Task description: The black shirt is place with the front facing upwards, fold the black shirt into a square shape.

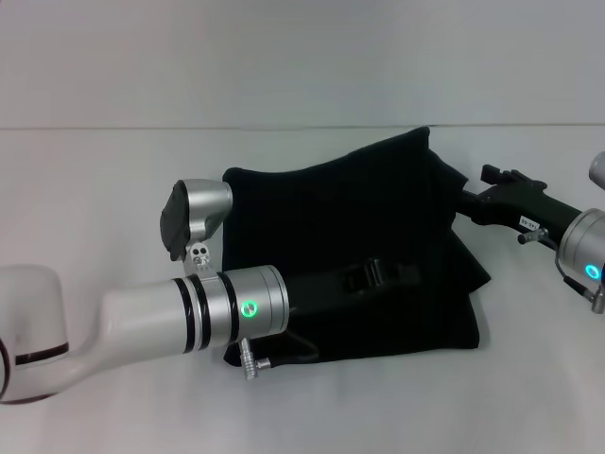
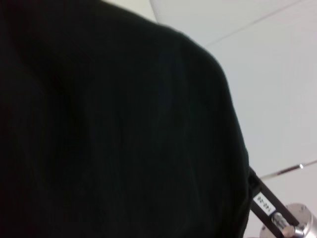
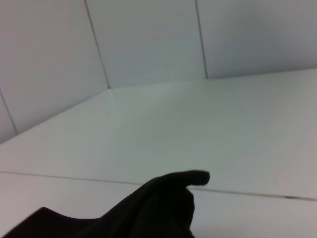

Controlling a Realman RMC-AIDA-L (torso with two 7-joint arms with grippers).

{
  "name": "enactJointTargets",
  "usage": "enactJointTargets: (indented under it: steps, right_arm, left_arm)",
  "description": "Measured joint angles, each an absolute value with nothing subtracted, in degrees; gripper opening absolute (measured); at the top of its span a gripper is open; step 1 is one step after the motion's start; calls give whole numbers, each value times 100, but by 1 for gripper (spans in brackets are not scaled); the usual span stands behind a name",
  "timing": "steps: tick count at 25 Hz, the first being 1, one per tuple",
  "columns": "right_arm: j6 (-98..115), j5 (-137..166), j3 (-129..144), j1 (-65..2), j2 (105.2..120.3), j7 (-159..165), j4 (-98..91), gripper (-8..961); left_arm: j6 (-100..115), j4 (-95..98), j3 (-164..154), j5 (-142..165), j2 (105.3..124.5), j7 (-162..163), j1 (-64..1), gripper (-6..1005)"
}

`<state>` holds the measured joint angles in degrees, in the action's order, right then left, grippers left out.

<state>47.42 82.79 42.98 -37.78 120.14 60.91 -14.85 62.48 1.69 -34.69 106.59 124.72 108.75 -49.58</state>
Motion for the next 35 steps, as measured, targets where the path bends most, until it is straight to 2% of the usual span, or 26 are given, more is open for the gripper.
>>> enactJointTargets:
  steps: [12,18,22,27,29,35]
  right_arm:
    - [4505,8212,3427,-3585,12014,6090,-1528,917]
    - [5076,7750,3120,-3212,12005,6090,-1530,916]
    - [6001,7854,3207,-3004,11966,6005,-1549,916]
    - [7326,8552,3582,-2927,11986,5400,-1595,916]
    - [7386,8639,3667,-2957,11990,5365,-1587,916]
    - [7059,8839,4314,-3217,12023,5371,-1388,917]
  left_arm:
    - [6284,131,-3192,10588,12471,10781,-4924,77]
    - [7048,175,-3185,10588,12472,10439,-4827,283]
    - [7735,478,-3215,10613,12453,10095,-4540,461]
    - [8613,1506,-3307,10658,12418,9827,-3772,652]
    - [9057,2398,-3370,10686,12396,9773,-3151,725]
    - [9279,3394,-3327,10680,12392,9424,-2385,844]
